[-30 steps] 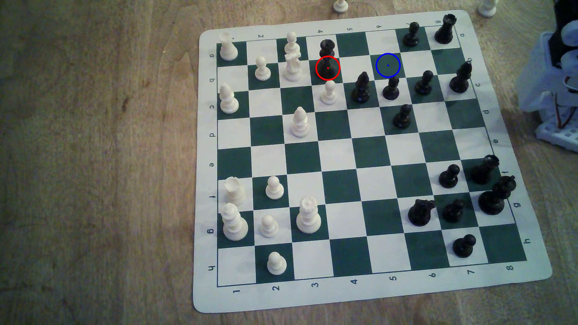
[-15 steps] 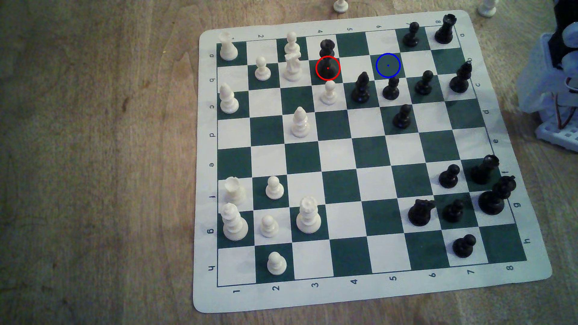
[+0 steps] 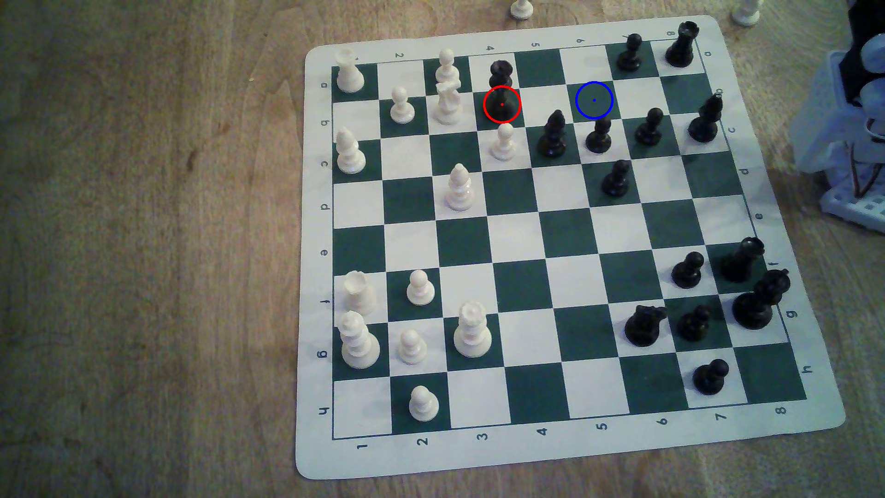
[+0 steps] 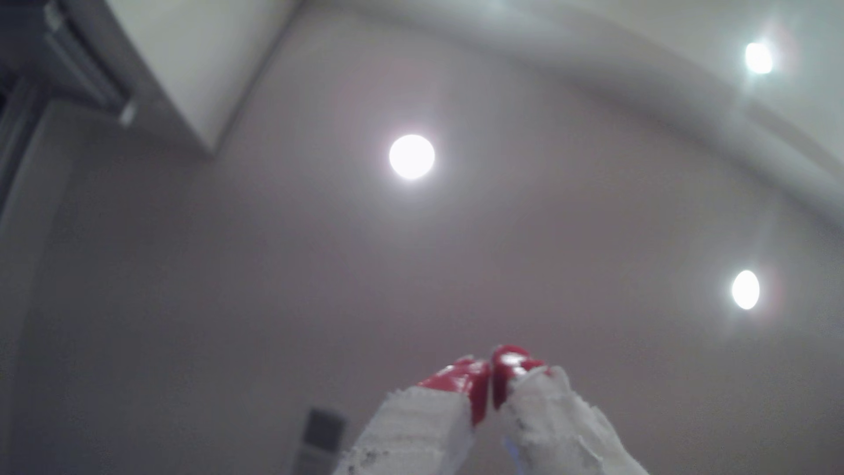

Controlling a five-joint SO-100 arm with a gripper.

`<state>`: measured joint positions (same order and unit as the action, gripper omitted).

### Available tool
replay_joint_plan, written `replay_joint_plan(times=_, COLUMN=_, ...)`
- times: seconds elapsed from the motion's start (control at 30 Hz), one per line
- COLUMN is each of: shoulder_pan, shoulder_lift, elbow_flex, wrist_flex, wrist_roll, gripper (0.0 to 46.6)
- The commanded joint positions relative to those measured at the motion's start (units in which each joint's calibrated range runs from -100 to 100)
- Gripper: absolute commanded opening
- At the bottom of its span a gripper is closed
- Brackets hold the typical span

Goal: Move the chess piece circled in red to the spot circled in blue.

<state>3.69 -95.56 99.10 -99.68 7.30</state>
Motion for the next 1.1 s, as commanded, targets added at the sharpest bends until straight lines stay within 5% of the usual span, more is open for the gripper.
replay_joint_plan(times=0.0, shoulder_pan=-2.0, shoulder_lift=-0.3, elbow_flex=0.8, wrist_flex=6.9, wrist_roll=0.4, gripper=0.2)
replay_joint_plan(times=0.17, shoulder_pan=-2.0, shoulder_lift=-0.3, elbow_flex=0.9, wrist_flex=25.6, wrist_roll=0.9, gripper=0.2)
replay_joint_plan(times=0.33, shoulder_pan=1.2, shoulder_lift=-0.2, elbow_flex=0.5, wrist_flex=49.0, wrist_roll=-1.3, gripper=4.4)
replay_joint_plan(times=0.47, shoulder_pan=10.4, shoulder_lift=4.6, elbow_flex=-17.9, wrist_flex=103.0, wrist_roll=-6.4, gripper=3.8)
replay_joint_plan(times=0.53, shoulder_pan=10.0, shoulder_lift=9.3, elbow_flex=-19.6, wrist_flex=103.8, wrist_roll=-5.0, gripper=3.1)
replay_joint_plan(times=0.9, shoulder_pan=8.3, shoulder_lift=25.0, elbow_flex=-47.1, wrist_flex=141.0, wrist_roll=-5.1, gripper=3.4)
replay_joint_plan(times=1.07, shoulder_pan=3.5, shoulder_lift=34.6, elbow_flex=-57.5, wrist_flex=154.6, wrist_roll=-8.1, gripper=2.6)
